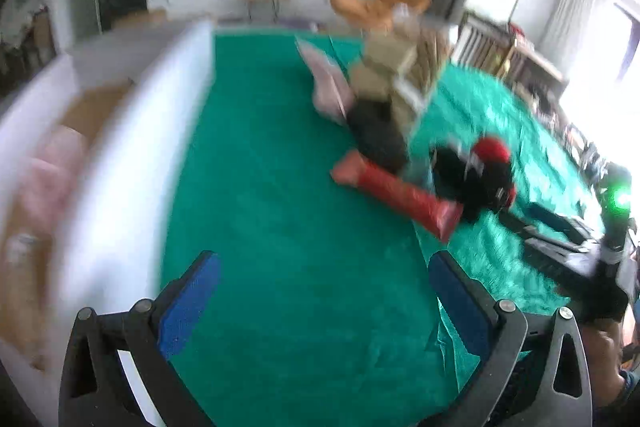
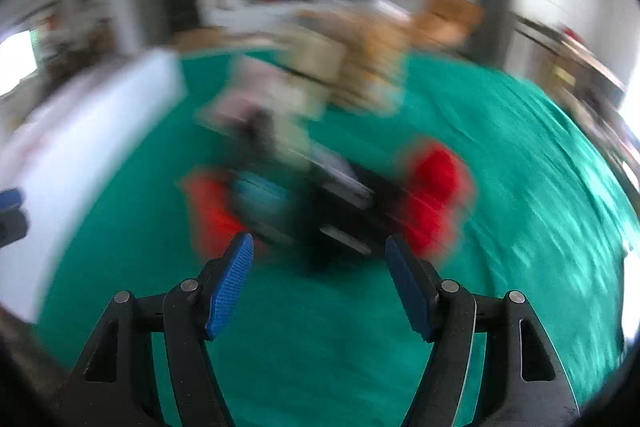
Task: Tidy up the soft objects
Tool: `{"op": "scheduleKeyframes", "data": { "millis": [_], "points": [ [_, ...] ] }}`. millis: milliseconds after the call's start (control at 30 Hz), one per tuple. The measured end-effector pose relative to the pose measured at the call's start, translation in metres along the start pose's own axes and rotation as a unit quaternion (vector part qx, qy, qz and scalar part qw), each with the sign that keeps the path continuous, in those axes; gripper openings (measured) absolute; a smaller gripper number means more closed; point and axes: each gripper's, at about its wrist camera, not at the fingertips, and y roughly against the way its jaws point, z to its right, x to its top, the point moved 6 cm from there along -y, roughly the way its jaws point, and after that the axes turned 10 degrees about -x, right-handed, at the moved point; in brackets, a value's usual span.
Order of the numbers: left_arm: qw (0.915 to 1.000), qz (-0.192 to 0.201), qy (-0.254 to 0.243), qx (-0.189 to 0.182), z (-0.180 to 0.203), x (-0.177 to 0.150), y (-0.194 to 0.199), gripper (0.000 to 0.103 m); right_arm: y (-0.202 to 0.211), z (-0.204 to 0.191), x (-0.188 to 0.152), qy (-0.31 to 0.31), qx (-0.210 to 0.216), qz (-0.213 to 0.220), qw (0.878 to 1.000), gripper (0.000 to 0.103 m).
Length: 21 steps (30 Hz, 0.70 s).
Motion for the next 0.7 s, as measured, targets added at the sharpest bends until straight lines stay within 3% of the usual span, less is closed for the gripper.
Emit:
{"op": "scheduleKeyframes", "data": {
  "millis": [67,133,333,467,700],
  "points": [
    [0.9997,-0.016,-0.001,0.020,0.000,-0.001,-0.026,0.102,-0.017,0.033,-0.007,-0.044,-0.020,-0.026,0.998,0.072],
    [0.9986,-0.021,-0.010,0.047,-0.005,0.002,-0.043,0.102,-0.026,0.066,-0.004,-0.100,-0.012,-0.060,0.993,0.072],
    [0.9956,-0.039,-0.012,0.085,-0.024,0.024,-0.081,0.102,-0.072,0.104,0.020,-0.115,-0.046,-0.079,0.989,0.072],
    [0.9950,-0.039,0.008,0.091,-0.027,0.035,-0.101,0.103,-0.071,0.098,0.017,-0.096,-0.069,-0.059,0.991,0.073],
    [0.9939,-0.026,0.005,0.107,-0.022,0.065,-0.133,0.103,-0.060,0.089,0.011,-0.092,-0.075,-0.058,0.991,0.081]
  ]
}}
